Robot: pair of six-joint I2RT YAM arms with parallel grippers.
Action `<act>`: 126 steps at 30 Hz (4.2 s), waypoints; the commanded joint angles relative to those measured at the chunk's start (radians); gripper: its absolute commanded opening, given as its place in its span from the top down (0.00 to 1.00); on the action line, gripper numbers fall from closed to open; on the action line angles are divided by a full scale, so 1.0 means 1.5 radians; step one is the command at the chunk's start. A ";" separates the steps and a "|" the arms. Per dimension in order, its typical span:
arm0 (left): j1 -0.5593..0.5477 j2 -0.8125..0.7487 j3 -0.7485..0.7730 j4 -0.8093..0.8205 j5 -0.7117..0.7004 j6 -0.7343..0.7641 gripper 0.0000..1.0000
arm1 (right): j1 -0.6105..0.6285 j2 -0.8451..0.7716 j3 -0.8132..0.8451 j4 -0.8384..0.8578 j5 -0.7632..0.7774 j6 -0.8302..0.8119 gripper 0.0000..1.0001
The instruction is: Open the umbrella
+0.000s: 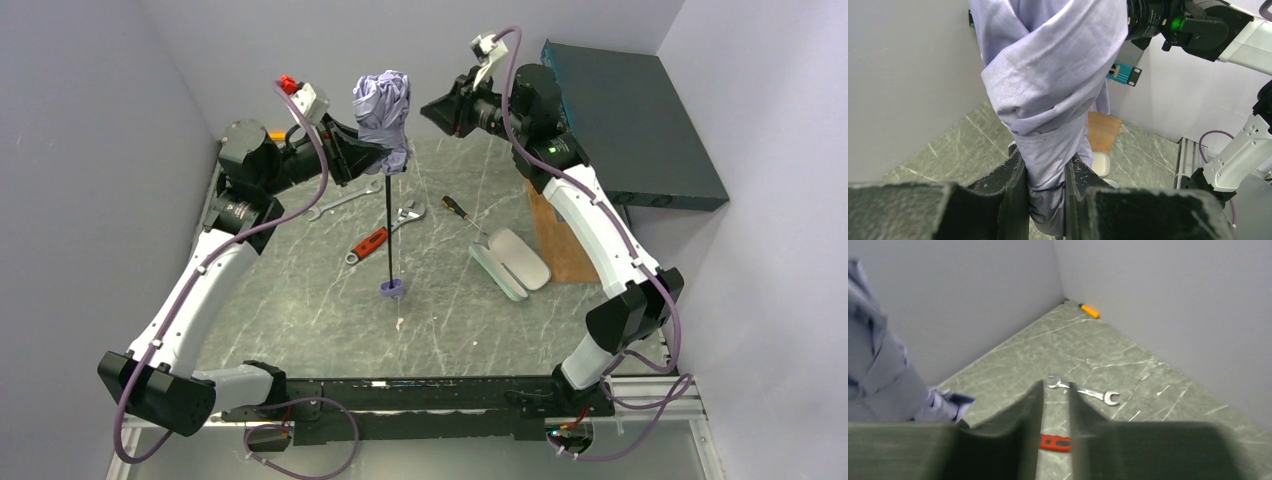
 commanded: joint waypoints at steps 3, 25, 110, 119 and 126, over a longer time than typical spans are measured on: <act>0.010 -0.013 0.045 0.017 -0.042 0.014 1.00 | -0.022 -0.063 -0.074 0.093 -0.167 0.068 0.48; 0.006 0.017 0.062 -0.009 -0.023 0.036 1.00 | 0.080 -0.078 -0.054 0.113 -0.083 0.020 0.39; 0.023 -0.094 -0.069 -0.264 -0.048 1.260 0.14 | 0.017 0.184 0.038 0.079 -0.516 0.239 1.00; -0.007 -0.011 0.012 -0.389 -0.093 1.483 0.35 | 0.031 0.182 0.060 -0.029 -0.530 0.139 1.00; -0.059 0.001 -0.061 -0.270 -0.152 1.519 0.39 | 0.033 0.191 0.081 -0.070 -0.528 0.116 1.00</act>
